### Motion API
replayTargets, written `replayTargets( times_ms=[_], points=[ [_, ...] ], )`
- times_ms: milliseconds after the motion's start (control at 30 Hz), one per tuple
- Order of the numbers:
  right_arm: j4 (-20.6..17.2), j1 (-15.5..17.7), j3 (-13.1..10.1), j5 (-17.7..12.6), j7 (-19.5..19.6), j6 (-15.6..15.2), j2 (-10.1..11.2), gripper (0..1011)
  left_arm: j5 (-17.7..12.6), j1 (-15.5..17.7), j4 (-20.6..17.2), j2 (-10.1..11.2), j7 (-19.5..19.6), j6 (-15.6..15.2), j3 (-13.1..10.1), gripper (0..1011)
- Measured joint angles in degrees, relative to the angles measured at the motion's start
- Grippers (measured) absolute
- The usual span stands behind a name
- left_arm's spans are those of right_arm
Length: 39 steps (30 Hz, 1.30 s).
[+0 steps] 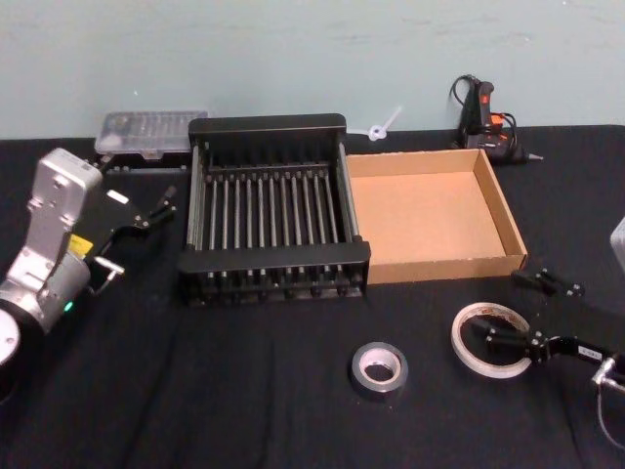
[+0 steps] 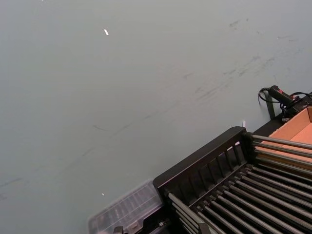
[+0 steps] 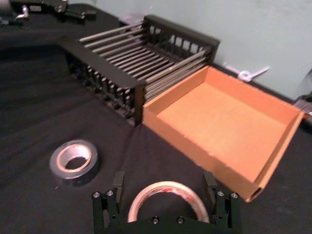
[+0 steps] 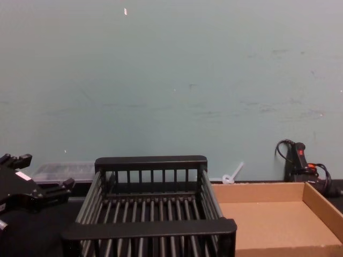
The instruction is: Pick up the white tape and place it into the black box , Pick up the silver tape and place it into the brown box.
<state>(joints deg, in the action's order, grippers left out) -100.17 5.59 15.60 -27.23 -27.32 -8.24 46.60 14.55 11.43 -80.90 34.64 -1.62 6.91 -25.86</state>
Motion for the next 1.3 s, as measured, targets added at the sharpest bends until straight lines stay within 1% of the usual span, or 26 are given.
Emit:
replayTargets(
  times_ms=[100, 133, 167, 333, 567, 1000, 1300],
  points=[
    [0.2, -0.4, 0.5, 0.0, -1.1, -1.8, 0.2, 1002, 0.0, 0.0, 0.0, 0.0, 0.0, 0.0, 0.0, 1001],
    [0.2, -0.4, 0.5, 0.0, -1.1, -1.8, 0.2, 1002, 0.0, 0.0, 0.0, 0.0, 0.0, 0.0, 0.0, 1001],
    [0.3, -0.8, 0.9, -0.1, -1.7, -3.2, 0.3, 1002, 0.0, 0.0, 0.0, 0.0, 0.0, 0.0, 0.0, 1001],
    [0.5, -1.5, 1.8, -0.1, -2.1, -5.3, 0.5, 1002, 0.0, 0.0, 0.0, 0.0, 0.0, 0.0, 0.0, 1001],
    [0.9, -2.2, 3.0, 0.5, -2.1, -7.4, 0.6, 1002, 0.0, 0.0, 0.0, 0.0, 0.0, 0.0, 0.0, 1001],
    [2.6, -4.5, 5.5, 2.6, -2.8, -9.0, 0.3, 1002, 0.0, 0.0, 0.0, 0.0, 0.0, 0.0, 0.0, 1002],
    [3.4, -5.2, 6.2, 3.5, -3.1, -9.1, 0.0, 1002, 0.0, 0.0, 0.0, 0.0, 0.0, 0.0, 0.0, 1001]
  ],
)
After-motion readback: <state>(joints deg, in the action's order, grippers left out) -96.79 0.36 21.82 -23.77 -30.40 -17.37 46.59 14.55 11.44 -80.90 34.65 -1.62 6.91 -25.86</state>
